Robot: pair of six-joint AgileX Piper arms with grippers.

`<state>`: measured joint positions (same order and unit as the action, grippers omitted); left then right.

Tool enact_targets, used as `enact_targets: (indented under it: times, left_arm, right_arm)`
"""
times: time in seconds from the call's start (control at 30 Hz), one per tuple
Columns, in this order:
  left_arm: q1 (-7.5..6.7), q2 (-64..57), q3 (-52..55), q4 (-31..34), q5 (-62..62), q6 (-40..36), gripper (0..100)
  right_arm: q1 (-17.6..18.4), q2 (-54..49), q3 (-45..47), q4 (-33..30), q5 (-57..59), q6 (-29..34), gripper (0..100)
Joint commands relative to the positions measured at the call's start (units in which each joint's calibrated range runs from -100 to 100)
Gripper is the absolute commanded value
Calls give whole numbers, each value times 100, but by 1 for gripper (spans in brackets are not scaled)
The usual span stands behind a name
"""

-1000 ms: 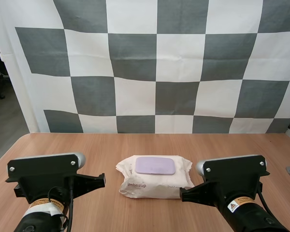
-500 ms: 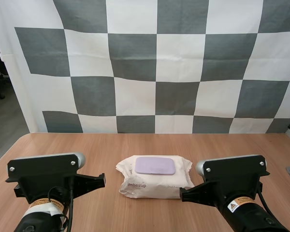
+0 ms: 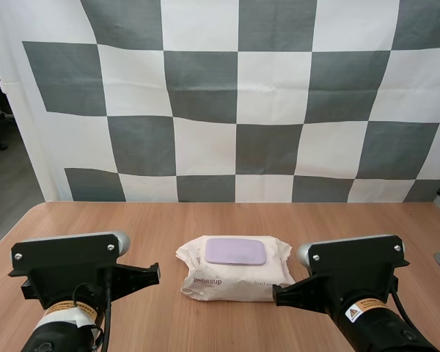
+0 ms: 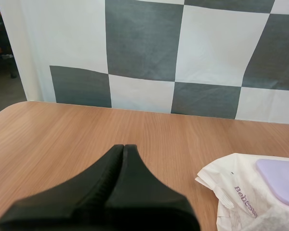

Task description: Open the wet wipes lid

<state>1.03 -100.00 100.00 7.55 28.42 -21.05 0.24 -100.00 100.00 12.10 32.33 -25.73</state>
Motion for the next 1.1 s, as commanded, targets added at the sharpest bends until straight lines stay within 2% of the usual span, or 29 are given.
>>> enact_targets:
  times: [0.0, 0.23, 0.43, 0.77, 0.87, 1.07]
  left_arm:
    - [-2, 0, 0, -7, 7, -3, 0]
    - [-2, 0, 0, 3, -89, -3, 0]
    - [-2, 0, -218, 3, -120, 361, 0]
    - [-2, 0, -1362, 41, -108, 438, 0]
    - [-2, 0, -1652, 41, -100, 438, 0]
    - [-2, 0, -1999, 41, 110, 438, 0]
  right_arm:
    - [2, 0, 0, 9, 2, 0, 0]
    - [2, 0, 0, 39, -102, 0, 0]
    - [2, 0, -31, -61, -117, -41, 0]
    - [2, 0, -1106, -42, -79, -41, 0]
    - [2, 0, -1477, -33, 311, -41, 0]
    - [2, 0, -2041, -281, 561, -41, 0]
